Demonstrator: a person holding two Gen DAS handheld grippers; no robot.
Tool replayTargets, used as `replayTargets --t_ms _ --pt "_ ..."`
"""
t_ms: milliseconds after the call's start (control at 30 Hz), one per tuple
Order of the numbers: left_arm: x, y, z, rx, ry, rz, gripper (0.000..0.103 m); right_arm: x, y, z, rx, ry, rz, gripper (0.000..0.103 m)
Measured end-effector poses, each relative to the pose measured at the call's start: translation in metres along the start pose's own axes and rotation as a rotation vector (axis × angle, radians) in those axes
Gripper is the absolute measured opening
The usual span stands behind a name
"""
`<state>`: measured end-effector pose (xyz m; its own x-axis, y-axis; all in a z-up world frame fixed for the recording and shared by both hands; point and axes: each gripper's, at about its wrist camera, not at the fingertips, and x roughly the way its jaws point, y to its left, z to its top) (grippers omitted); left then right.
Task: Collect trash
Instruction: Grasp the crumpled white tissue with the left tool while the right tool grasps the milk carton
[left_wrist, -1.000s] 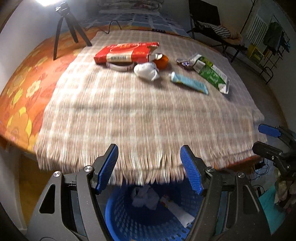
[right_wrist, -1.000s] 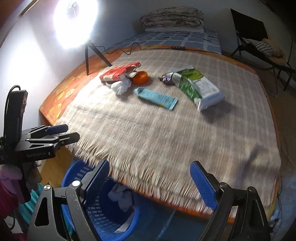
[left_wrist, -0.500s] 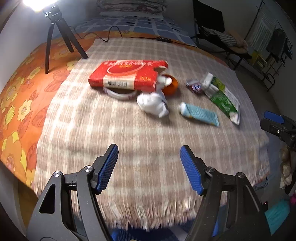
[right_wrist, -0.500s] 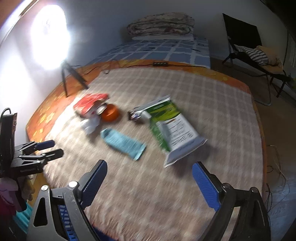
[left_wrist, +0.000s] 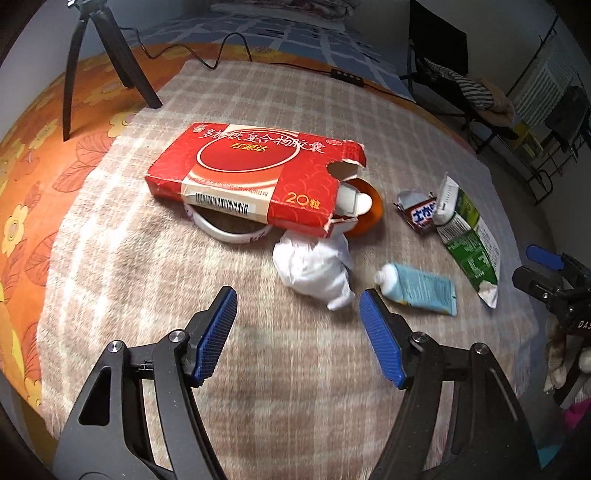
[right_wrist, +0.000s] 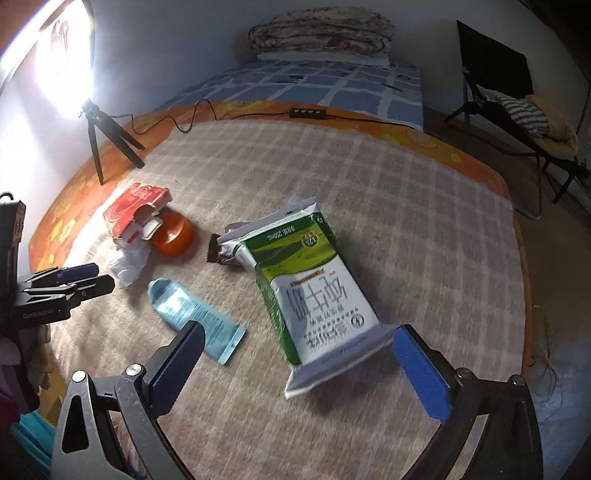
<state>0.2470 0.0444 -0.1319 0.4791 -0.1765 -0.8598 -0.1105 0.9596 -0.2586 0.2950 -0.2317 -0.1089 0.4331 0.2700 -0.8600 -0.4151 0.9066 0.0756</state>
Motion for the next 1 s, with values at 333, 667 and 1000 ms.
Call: replayTargets --t_ms 333,667,1000 --pt "0.02 0.0 0.012 0.0 0.02 -0.01 0.051 0.036 0.006 0.024 -0.122 0.068 -0.033 0.103" --pt "0.029 -0.007 0.017 0.021 0.022 -0.033 0.032 0.058 -0.009 0.031 -0.056 0.112 0.001 0.103" --pt "0.019 -0.009 0.01 0.041 0.011 -0.035 0.026 0.063 -0.002 0.024 -0.061 0.13 0.035 0.08"
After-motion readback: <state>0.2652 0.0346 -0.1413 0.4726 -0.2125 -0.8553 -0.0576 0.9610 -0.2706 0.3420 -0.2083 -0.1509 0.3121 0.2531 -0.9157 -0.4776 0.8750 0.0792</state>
